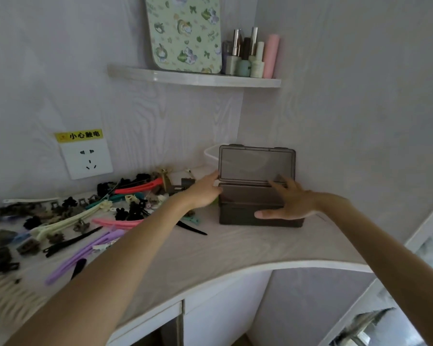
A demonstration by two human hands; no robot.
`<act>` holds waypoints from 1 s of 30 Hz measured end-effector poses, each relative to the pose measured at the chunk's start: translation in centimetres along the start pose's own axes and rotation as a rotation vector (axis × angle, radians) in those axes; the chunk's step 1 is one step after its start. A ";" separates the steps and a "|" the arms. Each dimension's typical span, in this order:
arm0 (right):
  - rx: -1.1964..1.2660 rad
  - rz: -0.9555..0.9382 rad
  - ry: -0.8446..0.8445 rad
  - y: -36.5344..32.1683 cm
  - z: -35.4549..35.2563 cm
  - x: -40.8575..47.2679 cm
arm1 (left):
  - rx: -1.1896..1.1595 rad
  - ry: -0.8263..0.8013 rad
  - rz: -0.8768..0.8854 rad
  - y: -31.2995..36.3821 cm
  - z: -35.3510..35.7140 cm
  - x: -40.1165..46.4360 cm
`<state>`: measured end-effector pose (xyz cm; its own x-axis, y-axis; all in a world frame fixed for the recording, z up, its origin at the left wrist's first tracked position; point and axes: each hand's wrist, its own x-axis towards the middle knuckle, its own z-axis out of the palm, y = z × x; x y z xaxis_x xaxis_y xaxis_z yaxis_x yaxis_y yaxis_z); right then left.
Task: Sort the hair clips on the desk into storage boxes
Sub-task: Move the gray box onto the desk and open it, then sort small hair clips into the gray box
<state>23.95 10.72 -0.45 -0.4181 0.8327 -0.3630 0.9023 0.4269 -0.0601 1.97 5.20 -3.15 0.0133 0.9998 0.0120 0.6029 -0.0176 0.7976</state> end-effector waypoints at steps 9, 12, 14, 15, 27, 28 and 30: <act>-0.039 -0.060 0.188 -2.7 0.2 -0.9 | 0.170 0.035 0.034 2.1 -5.4 -6.0; 0.038 -0.135 0.396 -4.9 0.8 -1.7 | 0.216 -0.088 0.019 1.6 -9.2 -11.4; 0.075 -0.253 0.572 -7.4 1.6 -2.5 | 0.214 -0.128 -0.017 0.6 -11.2 -15.7; 0.094 -0.316 0.634 -8.5 1.9 -2.9 | 0.197 -0.132 -0.041 0.0 -12.0 -17.5; 0.234 -0.298 0.581 -19.5 8.2 -3.8 | 0.841 0.457 -0.199 -10.2 -9.0 -28.2; 0.239 -0.281 0.591 -19.7 8.4 -3.6 | 0.937 0.501 -0.275 -10.2 -9.1 -27.5; 0.242 -0.253 0.603 -19.5 8.5 -3.0 | 1.021 0.593 -0.410 -9.8 -9.3 -25.9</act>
<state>8.50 -3.14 -6.07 -0.5410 0.7983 0.2647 0.7381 0.6015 -0.3055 -11.71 -20.54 -5.66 -0.5232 0.7749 0.3548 0.8239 0.5663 -0.0217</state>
